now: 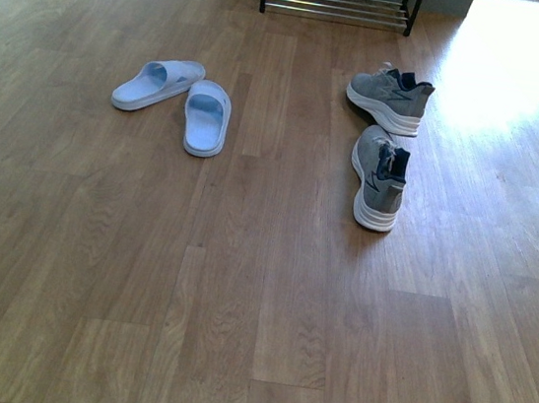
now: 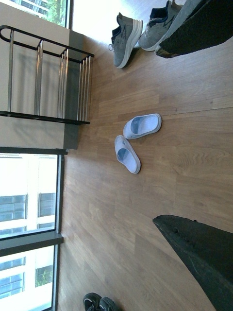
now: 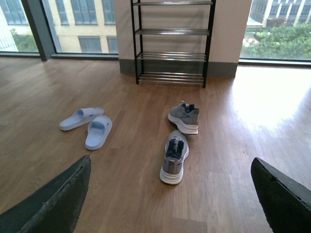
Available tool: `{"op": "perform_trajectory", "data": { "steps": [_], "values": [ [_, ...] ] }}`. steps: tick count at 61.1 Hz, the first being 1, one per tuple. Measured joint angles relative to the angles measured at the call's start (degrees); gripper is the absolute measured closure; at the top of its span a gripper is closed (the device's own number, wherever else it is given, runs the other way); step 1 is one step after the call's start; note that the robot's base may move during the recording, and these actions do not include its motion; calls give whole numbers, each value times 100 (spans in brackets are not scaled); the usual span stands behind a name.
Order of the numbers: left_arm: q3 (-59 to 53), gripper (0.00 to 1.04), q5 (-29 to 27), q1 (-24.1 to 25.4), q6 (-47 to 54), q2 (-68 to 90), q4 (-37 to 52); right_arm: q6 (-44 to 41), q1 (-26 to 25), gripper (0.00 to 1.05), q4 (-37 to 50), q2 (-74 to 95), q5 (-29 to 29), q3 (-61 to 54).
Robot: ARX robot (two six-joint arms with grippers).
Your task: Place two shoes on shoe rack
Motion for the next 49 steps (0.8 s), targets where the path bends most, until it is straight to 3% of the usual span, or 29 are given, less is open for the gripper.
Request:
{"op": "perform_trajectory", "data": {
  "steps": [49],
  "values": [
    [0, 9, 0, 0, 0, 0, 0, 0, 0, 9, 0, 0, 0, 0]
  ]
}}
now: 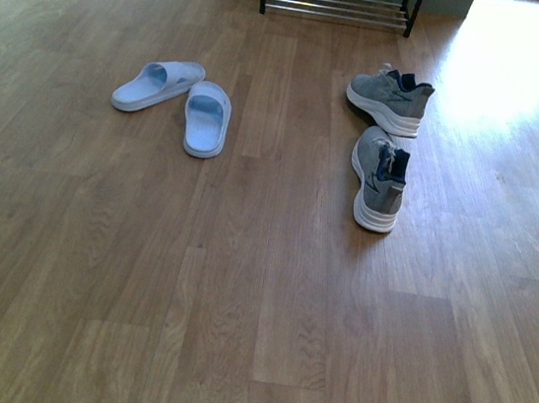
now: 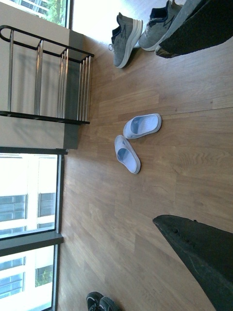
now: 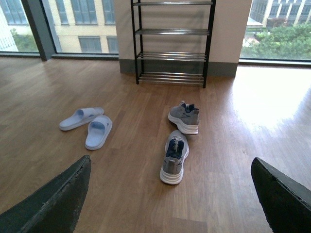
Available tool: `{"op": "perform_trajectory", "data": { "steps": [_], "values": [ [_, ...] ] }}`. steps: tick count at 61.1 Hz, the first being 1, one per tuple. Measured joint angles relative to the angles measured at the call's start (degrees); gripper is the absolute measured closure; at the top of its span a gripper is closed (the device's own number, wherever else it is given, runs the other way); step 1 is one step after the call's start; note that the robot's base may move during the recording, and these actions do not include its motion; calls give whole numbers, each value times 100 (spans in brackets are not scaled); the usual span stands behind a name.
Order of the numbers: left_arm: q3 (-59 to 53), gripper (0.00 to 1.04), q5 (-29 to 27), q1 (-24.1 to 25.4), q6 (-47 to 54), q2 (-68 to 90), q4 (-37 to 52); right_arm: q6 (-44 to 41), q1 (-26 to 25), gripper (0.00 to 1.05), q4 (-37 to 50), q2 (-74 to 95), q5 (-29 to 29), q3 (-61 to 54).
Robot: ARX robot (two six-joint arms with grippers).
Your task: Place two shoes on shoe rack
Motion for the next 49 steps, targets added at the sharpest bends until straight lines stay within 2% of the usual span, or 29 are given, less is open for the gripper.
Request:
{"op": "perform_trajectory", "data": {
  "steps": [49],
  "values": [
    [0, 9, 4, 0, 0, 0, 0, 0, 0, 9, 0, -2, 17, 0]
  ]
}}
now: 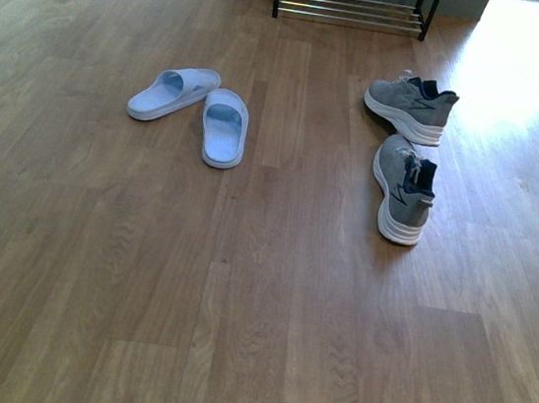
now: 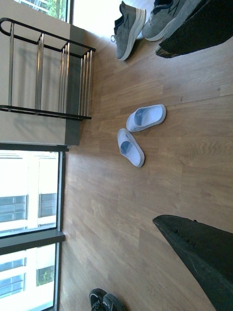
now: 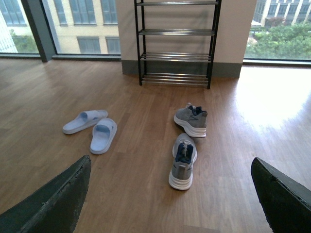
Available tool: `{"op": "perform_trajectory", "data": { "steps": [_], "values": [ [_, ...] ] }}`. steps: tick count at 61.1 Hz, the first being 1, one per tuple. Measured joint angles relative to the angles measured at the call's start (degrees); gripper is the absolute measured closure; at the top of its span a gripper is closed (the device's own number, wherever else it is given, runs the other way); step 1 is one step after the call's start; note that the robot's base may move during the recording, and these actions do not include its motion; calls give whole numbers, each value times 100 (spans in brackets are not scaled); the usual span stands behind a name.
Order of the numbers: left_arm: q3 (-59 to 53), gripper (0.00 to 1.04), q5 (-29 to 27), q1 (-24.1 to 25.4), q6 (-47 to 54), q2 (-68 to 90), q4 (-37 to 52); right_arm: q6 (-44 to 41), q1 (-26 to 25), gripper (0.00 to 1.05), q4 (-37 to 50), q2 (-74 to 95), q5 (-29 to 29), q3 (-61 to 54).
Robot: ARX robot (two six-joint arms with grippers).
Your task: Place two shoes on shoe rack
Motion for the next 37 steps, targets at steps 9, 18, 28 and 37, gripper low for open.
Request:
{"op": "perform_trajectory", "data": {
  "steps": [9, 18, 28, 37],
  "values": [
    [0, 9, -9, 0, 0, 0, 0, 0, 0, 9, 0, 2, -24, 0],
    [0, 9, -7, 0, 0, 0, 0, 0, 0, 9, 0, 0, -20, 0],
    [0, 9, -4, 0, 0, 0, 0, 0, 0, 9, 0, 2, -17, 0],
    [0, 9, -4, 0, 0, 0, 0, 0, 0, 9, 0, 4, -20, 0]
  ]
}}
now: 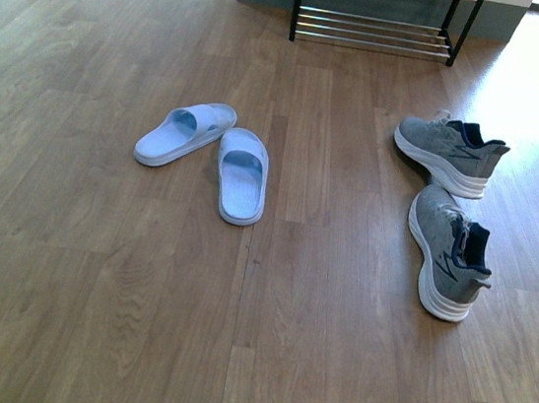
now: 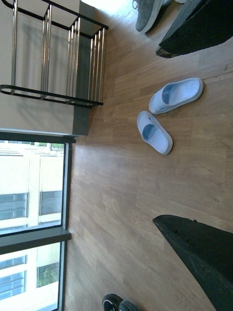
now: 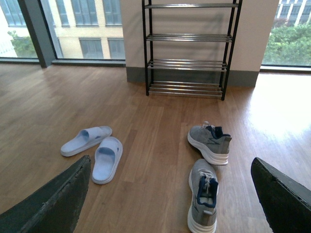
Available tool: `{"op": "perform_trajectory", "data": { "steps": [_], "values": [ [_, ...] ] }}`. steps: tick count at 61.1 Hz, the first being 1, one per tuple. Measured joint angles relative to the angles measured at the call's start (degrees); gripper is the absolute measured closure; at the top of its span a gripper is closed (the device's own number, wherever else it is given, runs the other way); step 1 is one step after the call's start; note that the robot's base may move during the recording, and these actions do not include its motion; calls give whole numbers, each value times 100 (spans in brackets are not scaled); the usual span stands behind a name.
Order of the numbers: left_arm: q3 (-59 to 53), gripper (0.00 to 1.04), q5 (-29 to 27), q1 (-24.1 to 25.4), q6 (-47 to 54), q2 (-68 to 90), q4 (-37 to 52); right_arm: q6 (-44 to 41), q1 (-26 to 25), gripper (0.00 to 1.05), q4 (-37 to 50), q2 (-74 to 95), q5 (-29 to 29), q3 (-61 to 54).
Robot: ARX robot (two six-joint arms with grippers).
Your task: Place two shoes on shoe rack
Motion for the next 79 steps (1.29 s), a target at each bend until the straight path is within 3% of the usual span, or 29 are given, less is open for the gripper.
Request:
{"op": "perform_trajectory", "data": {
  "steps": [79],
  "values": [
    [0, 9, 0, 0, 0, 0, 0, 0, 0, 9, 0, -2, 2, 0]
  ]
}}
